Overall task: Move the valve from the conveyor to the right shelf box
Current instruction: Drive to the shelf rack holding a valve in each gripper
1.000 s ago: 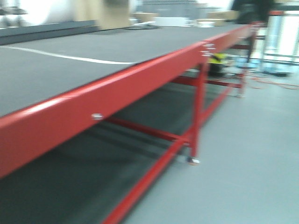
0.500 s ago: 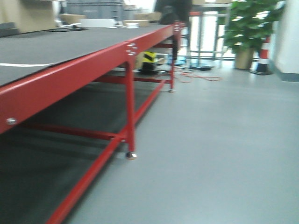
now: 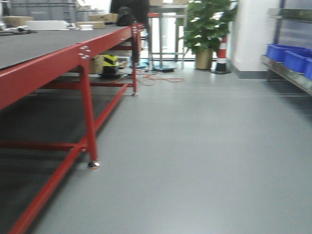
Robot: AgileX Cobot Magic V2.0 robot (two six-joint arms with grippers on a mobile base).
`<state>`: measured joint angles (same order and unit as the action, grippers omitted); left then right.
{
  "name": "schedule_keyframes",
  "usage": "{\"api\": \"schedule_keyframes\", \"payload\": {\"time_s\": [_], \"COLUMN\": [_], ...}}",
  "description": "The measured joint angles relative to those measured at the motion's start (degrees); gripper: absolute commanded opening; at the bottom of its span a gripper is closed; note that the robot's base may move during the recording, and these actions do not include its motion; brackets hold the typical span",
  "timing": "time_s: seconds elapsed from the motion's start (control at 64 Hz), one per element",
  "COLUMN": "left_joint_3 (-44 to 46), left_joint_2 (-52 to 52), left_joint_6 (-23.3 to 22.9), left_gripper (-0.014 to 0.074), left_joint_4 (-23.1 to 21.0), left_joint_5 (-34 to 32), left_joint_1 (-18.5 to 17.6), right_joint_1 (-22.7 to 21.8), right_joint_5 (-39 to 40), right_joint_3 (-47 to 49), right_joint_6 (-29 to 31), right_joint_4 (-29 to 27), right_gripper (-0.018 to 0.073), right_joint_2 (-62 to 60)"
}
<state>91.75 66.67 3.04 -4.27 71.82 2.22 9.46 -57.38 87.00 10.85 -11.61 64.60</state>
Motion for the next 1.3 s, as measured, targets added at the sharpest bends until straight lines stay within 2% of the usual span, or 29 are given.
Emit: {"api": "schedule_keyframes", "payload": {"time_s": [1.297], "left_joint_3": [0.0], "left_joint_2": [0.0], "left_joint_6": [0.0], "left_gripper": [-0.0111], "left_joint_4": [0.0], "left_joint_5": [0.0], "left_joint_1": [0.0], "right_joint_1": [0.0], "right_joint_5": [0.0], "right_joint_3": [0.0], "right_joint_6": [0.0], "right_joint_4": [0.09], "right_gripper": [-0.0151], "right_joint_2": [0.0]}}
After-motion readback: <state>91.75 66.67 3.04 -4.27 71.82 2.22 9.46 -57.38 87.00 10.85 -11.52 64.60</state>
